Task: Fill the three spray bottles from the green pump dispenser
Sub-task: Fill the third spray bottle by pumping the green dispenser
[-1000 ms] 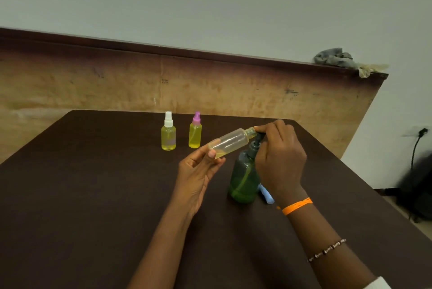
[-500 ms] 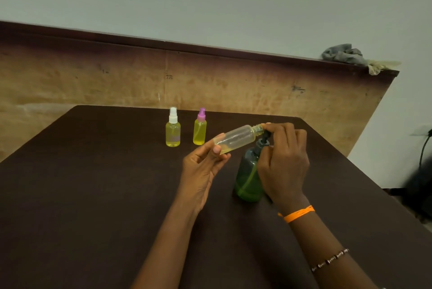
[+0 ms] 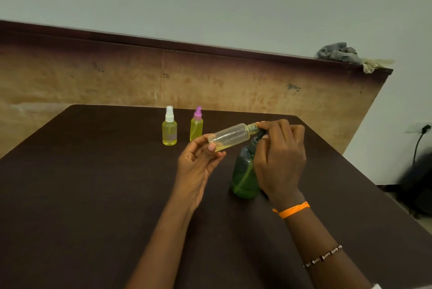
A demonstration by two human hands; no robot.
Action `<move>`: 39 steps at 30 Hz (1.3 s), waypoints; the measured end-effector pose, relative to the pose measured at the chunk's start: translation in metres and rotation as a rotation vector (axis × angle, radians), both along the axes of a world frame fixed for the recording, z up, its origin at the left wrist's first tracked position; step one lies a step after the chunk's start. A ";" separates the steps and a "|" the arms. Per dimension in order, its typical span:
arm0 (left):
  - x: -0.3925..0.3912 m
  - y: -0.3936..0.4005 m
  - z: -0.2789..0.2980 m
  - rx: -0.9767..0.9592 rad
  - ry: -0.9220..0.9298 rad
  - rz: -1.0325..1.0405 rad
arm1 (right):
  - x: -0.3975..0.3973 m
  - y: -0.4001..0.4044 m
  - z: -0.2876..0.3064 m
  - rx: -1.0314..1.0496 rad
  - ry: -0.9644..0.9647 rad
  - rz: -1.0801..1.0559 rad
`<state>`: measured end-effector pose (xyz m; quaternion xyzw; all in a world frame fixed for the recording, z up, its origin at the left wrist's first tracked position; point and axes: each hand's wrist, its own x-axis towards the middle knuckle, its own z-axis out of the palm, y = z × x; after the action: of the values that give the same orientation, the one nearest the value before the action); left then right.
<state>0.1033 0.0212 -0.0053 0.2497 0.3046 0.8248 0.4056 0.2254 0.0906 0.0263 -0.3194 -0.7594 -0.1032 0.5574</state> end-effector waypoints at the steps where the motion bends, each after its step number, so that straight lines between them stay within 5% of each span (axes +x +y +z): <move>1: 0.000 0.000 -0.001 0.002 0.002 -0.002 | 0.000 0.001 0.000 0.000 0.002 0.010; 39: 0.000 0.003 -0.002 0.023 0.048 0.015 | -0.006 0.004 -0.034 -0.011 0.090 0.050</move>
<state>0.1036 0.0246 -0.0070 0.2718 0.3065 0.8251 0.3891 0.2197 0.0950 -0.0078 -0.3076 -0.7419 -0.0707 0.5915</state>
